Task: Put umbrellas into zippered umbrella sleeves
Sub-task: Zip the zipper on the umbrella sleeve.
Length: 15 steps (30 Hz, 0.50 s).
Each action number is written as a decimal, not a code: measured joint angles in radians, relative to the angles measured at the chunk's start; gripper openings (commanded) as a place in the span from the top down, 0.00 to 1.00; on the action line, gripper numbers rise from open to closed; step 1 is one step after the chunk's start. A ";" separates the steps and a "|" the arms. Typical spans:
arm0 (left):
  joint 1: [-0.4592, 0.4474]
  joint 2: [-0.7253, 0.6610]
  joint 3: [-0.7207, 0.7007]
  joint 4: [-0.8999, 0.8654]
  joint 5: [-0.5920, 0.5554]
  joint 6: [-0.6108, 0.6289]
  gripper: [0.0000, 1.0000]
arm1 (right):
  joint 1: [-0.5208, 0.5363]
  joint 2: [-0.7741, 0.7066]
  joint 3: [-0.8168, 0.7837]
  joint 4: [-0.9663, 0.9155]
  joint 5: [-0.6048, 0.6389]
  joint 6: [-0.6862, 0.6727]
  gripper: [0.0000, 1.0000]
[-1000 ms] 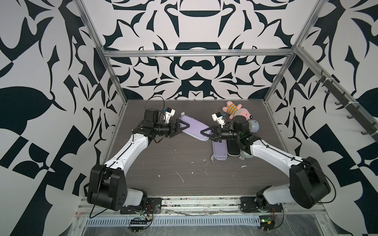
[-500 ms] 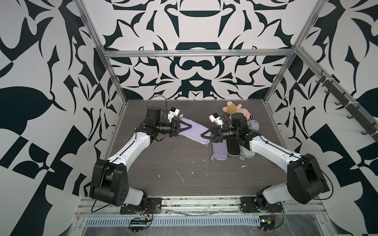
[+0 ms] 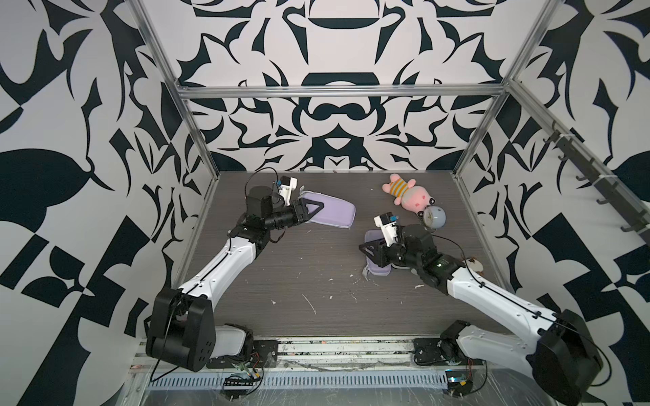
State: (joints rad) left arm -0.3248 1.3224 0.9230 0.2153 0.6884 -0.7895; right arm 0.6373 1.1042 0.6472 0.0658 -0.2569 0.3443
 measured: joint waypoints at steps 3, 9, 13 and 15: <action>-0.014 -0.013 0.000 0.007 -0.017 0.005 1.00 | 0.055 0.010 0.014 0.002 0.126 -0.087 0.66; -0.025 -0.013 0.000 0.009 -0.041 0.004 1.00 | 0.099 0.079 0.076 0.030 0.268 -0.182 0.66; -0.037 -0.012 0.000 0.009 -0.046 0.002 1.00 | 0.115 0.124 0.106 0.061 0.312 -0.215 0.67; -0.043 -0.012 0.000 0.008 -0.047 0.001 1.00 | 0.118 0.148 0.122 0.080 0.325 -0.224 0.67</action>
State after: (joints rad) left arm -0.3683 1.3106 0.9230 0.2237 0.6415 -0.7887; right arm 0.7555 1.2526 0.7696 0.1463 0.0681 0.1200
